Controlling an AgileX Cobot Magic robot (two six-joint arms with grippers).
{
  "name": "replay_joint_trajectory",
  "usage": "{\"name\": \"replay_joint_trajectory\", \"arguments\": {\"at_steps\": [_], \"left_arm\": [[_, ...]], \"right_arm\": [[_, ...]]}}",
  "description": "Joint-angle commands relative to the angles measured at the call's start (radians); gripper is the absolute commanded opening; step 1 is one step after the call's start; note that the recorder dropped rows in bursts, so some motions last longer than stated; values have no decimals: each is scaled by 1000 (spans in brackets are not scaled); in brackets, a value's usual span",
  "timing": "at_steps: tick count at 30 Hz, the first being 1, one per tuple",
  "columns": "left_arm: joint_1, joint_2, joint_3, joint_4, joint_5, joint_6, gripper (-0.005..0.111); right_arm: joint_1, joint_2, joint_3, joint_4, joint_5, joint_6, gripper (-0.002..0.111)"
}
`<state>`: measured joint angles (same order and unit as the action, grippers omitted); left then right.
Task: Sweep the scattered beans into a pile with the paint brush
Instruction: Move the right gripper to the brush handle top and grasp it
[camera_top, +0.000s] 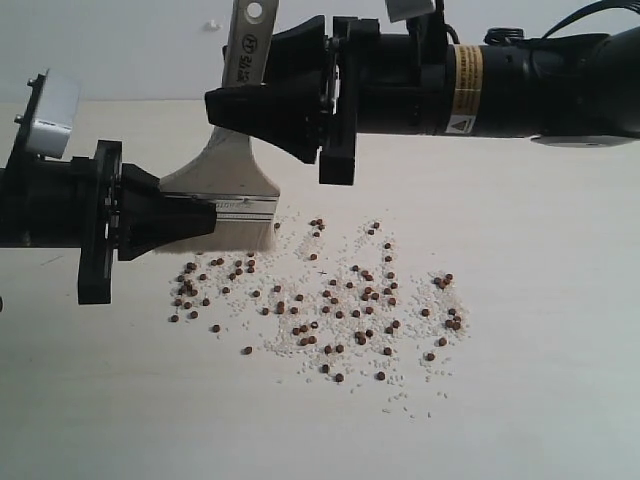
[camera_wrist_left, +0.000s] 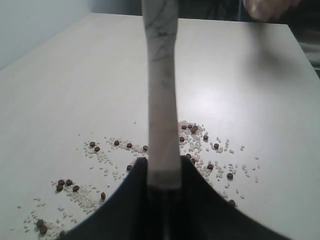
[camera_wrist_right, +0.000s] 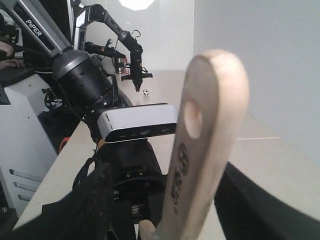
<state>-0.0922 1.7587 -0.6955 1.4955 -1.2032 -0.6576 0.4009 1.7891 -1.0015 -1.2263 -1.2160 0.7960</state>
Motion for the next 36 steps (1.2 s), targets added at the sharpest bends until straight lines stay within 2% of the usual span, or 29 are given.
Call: {"name": "replay_joint_trajectory", "arguments": {"at_steps": [1, 7, 27, 29, 31, 32, 33, 36], "left_arm": [[1, -1, -2, -7, -18, 4, 0], [1, -1, -2, -5, -18, 4, 0], [1, -1, -2, -12, -18, 4, 0], [1, -1, -2, -12, -18, 4, 0], [1, -1, -2, -12, -18, 4, 0], [1, -1, -2, -12, -18, 4, 0], [1, -1, -2, -15, -18, 4, 0], [1, -1, -2, -49, -18, 4, 0]], "right_arm": [[6, 38, -39, 23, -5, 27, 56], [6, 51, -53, 53, -5, 46, 50], [35, 51, -53, 201, -5, 96, 48], [35, 51, -53, 201, -5, 96, 42], [35, 51, -53, 199, -5, 85, 25], [35, 51, -53, 182, -5, 57, 9], [35, 51, -53, 172, -5, 45, 2], [35, 51, -53, 151, -5, 36, 0]]}}
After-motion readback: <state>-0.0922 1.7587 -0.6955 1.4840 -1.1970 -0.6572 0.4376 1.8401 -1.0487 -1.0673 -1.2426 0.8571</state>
